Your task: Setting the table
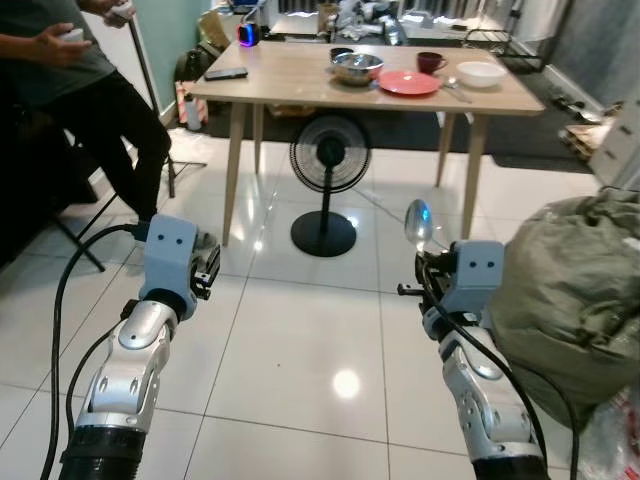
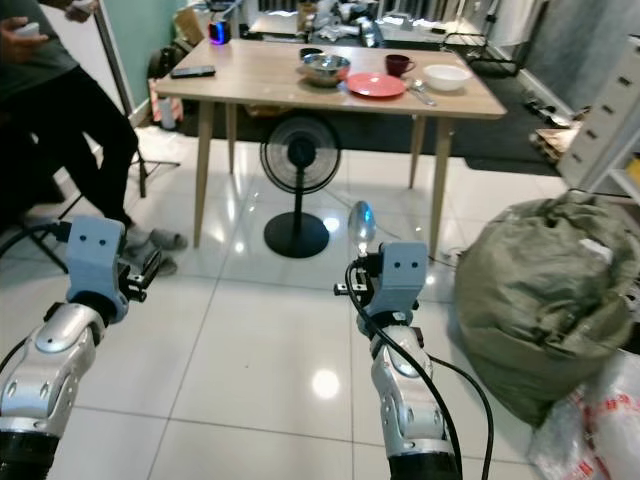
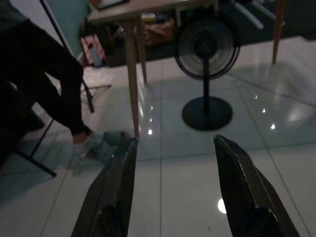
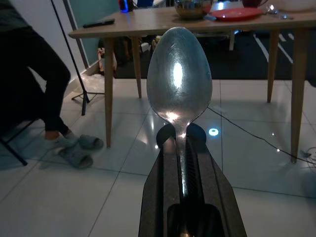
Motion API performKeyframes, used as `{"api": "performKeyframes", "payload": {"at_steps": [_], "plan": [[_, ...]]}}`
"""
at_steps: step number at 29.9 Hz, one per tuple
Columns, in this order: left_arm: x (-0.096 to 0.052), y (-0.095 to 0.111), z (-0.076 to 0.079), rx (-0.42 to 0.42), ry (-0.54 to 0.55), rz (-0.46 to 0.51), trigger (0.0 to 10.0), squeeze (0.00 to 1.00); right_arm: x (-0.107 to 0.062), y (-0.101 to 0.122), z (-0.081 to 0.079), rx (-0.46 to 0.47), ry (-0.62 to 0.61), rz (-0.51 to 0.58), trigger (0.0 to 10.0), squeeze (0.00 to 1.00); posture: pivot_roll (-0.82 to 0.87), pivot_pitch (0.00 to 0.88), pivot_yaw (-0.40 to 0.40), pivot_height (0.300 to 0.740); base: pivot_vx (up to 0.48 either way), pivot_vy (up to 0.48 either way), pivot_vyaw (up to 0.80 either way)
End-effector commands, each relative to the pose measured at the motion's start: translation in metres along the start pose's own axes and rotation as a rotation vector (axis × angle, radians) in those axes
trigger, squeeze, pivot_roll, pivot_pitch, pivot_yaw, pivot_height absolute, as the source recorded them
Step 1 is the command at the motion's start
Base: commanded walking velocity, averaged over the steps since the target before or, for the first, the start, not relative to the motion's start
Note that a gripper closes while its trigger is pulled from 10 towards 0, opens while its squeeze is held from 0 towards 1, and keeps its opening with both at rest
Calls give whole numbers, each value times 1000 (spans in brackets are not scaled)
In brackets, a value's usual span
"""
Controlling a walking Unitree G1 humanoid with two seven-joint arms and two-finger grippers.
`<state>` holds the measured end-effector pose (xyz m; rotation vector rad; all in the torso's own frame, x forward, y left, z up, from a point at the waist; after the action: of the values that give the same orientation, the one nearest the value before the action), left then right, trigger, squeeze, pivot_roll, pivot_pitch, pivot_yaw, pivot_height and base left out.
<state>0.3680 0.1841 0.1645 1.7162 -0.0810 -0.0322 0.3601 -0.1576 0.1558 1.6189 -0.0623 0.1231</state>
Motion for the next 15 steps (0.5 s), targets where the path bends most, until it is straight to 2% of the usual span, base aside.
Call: {"api": "performKeyframes", "payload": {"at_steps": [1,15], "plan": [[0,-2,0,20,0,-10,10000,0,1,1,2,10,-9,9,10000,0,16,0,85,740,480,0,0],[2,0,0,18,4,-3,10000,0,0,1,2,6,-6,10,10000,0,16,0,84,740,480,0,0]]}}
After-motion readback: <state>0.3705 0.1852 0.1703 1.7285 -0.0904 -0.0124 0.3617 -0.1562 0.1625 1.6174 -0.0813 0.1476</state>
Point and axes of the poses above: a point about 5 cm out from each wrist's last joint towards the gripper, its own x axis pointing out of the wrist towards the gripper, its own y axis along the axis of the wrist's last joint, z = x × y, the point moved 4 cm from there along x, pointing out of the wrist towards the gripper, and after that the axes turned 1 degree about -x, right-handed, at the moved point
